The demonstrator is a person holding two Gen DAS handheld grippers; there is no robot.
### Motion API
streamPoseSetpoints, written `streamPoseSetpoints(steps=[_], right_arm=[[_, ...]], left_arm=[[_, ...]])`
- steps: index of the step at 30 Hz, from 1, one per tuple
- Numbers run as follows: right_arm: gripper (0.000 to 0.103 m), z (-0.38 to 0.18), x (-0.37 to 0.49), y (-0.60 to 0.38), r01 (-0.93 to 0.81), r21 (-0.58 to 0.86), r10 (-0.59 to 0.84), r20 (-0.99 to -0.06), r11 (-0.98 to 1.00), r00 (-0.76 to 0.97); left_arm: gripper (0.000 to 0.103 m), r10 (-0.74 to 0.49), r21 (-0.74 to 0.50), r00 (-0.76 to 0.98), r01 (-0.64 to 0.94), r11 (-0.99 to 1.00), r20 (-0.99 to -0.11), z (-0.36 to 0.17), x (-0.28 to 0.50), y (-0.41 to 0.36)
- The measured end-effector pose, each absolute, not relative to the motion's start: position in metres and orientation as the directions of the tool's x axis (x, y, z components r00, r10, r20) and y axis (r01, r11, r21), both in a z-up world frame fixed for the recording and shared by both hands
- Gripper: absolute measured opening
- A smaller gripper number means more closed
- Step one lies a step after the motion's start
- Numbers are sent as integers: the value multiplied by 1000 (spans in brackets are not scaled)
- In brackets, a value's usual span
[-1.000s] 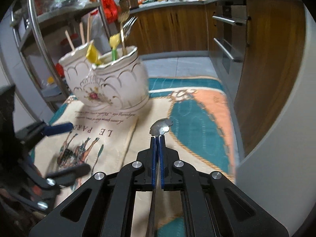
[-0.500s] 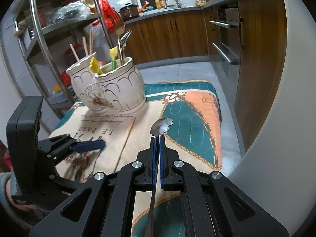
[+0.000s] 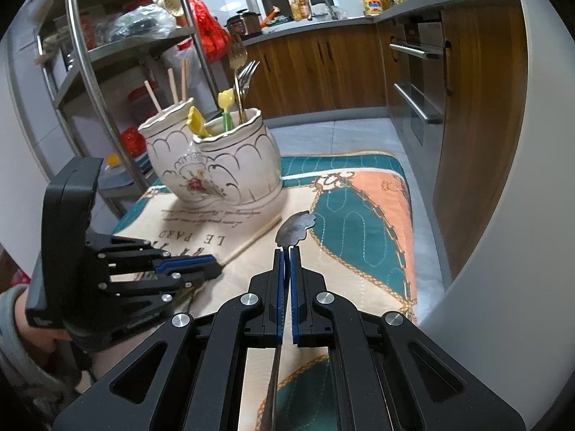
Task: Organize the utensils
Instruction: 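Hold the steel spoon with the right tool while the left tool grasps the wooden chopstick, then lift and carry the spoon and chopstick over the holders with both tools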
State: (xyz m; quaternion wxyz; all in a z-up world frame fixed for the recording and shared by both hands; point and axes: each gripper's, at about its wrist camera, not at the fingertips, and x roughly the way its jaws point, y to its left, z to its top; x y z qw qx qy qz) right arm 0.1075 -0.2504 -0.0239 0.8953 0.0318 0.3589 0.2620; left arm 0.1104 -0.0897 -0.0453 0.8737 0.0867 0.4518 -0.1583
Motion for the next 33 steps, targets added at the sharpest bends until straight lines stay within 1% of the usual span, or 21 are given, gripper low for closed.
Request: streamPoseSetpoints(steps=[4,8,18,23,26,30,33], right_arm=[[4,-22,106,-248,-448,242,492,-623,861,608],[4,-21,106,-242,-450,237,491,-621,861,612],[4,-19,105,-230,-458,236,495,-621,857,608],[4,-11,102,-231,-460,228,496,-598,858,630],[4,-2,101,-232,-458,225,496,-578,860,648],[3,13,98,-228,-466,200,494,-536,862,685],[3,26,95,-222,-473,169,489,-497,865,717]], left_arm=[[6,-214,2,520,385,923,-827,-44,103,-76],[6,-228,-23,511,376,926,-829,-43,98,-61],[6,-220,-13,560,349,937,-799,-46,99,-60],[6,-267,-43,563,379,924,-782,-41,98,-53],[6,-315,-72,584,400,914,-749,-29,89,-40],[6,-367,-68,647,438,896,-668,-3,73,-21],[6,-388,-76,705,431,899,-593,19,64,-2]])
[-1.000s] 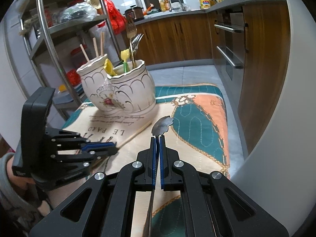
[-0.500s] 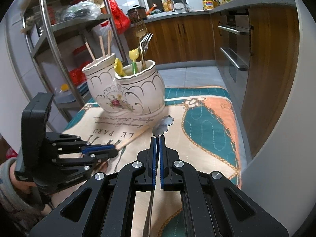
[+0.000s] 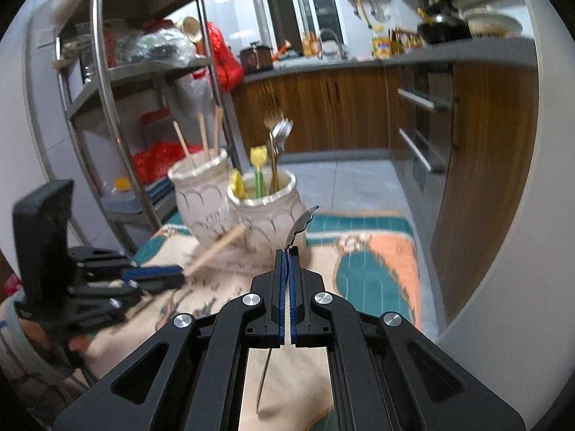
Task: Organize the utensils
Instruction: 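Lift and carry the spoon and chopstick over the holders with both tools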
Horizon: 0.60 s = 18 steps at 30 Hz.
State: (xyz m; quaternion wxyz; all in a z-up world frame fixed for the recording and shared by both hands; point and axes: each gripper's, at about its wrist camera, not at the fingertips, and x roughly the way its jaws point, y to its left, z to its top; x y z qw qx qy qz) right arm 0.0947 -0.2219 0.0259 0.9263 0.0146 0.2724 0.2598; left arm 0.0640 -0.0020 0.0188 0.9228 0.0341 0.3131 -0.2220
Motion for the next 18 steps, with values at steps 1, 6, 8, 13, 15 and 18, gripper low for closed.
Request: streamPoseSetpoints(steps=[1,6,8,13,15,18], right_arm=[[3,29,94,-220,-474,159,487,-487,866,725],[3,51,98,-207,-481,130,487,-430,867,760],[3,62,104,-201,-483,113,483,-411,869,773],[3,85,121,-194,-477,82,471,-369,875,801],[3,91,129,-194,-468,81,464,-354,880,812],[3,100,145,-194,-446,91,449,-336,890,828]], left_arm=[[6,-394,-86,723,424,902,-567,25,62,5],[6,-391,-97,803,391,915,-449,54,60,28],[6,-389,-118,827,375,919,-406,65,66,38],[6,-394,-172,858,356,918,-329,85,85,54],[6,-392,-191,870,348,918,-300,91,97,59],[6,-378,-190,893,338,922,-244,98,111,57]])
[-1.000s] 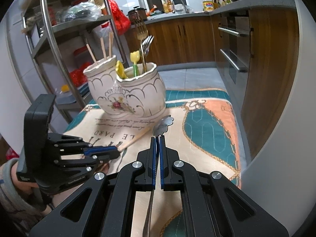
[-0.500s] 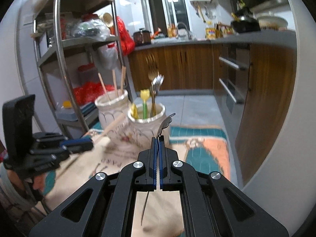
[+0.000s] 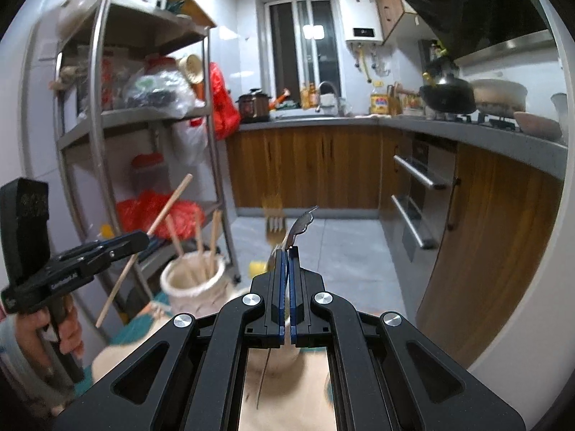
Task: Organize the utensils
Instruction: 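Lift and carry the spoon and chopstick over the holders with both tools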
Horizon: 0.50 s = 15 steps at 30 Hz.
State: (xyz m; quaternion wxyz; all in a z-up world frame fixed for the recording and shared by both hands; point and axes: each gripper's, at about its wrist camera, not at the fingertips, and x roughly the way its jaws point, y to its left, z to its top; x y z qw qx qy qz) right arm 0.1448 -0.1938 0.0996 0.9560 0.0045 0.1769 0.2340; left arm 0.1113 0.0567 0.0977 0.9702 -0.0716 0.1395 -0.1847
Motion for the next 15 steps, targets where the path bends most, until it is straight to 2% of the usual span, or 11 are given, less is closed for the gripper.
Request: streamPoseSetpoints(steps=[8,15], right_arm=[[3,117,178,-190,-407,132,427,-275,904,861],[3,104,200,-177,-379,140,403,-235,915,884]], left_arm=[[6,-369,-254,920,328,910,-135,107,163,60],[6,-311,-182,946,292,939,-91,99,180,43]])
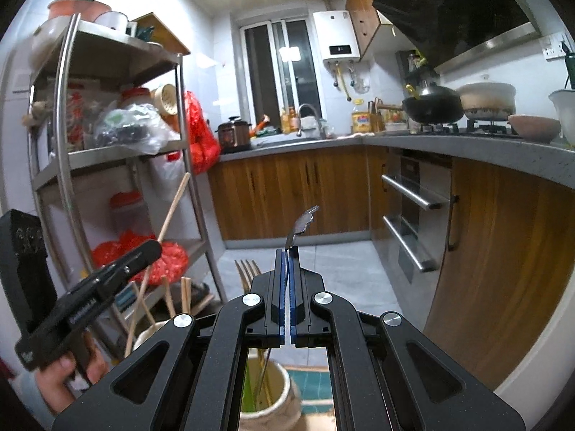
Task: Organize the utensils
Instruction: 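Lift and carry the spoon and chopstick over the holders with both tools, then drop the spoon into the small holder while the left tool drops the chopstick in the large one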
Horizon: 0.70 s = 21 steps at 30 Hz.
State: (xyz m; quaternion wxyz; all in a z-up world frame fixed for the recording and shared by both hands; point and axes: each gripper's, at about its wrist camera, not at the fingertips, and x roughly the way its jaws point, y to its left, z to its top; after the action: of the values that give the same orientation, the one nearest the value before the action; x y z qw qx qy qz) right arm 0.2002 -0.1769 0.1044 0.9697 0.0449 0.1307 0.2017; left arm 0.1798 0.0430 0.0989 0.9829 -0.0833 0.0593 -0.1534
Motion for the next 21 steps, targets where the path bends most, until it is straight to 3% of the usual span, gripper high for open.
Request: streamPoseSetpoints(steps=[13,21], right_arm=[[3,69,210,-159,-392,97,403,-286,915,869],[3,50,211,-158,-399,121,416,-336,909,845]], left_arm=[[6,-325,-122,934,309,943,-147,67,180,40],[6,-317,-151,915,286,946,-251,55,153,55]])
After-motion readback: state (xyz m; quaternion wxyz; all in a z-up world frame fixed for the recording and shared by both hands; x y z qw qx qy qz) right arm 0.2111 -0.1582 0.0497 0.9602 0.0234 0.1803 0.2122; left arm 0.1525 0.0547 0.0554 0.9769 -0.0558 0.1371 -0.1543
